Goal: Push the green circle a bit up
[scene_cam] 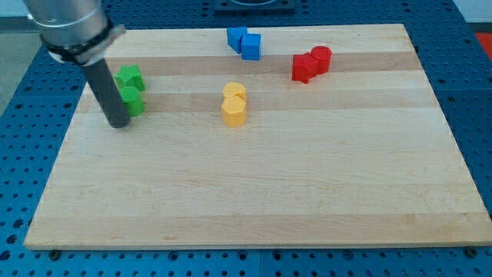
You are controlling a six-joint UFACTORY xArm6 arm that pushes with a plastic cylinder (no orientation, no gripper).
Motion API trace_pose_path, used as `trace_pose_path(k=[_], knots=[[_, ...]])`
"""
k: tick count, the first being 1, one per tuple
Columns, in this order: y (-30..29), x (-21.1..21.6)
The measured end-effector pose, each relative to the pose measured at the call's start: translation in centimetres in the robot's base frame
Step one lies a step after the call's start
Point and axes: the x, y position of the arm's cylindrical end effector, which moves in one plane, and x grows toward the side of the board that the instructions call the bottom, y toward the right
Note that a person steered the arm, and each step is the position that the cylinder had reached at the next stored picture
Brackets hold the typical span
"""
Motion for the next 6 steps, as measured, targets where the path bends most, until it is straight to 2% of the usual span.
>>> trace_pose_path(k=[2, 3, 4, 6], knots=[[-0.6, -1.4], [-0.3, 1.0], [1.2, 0.7], [0.0, -4.4]])
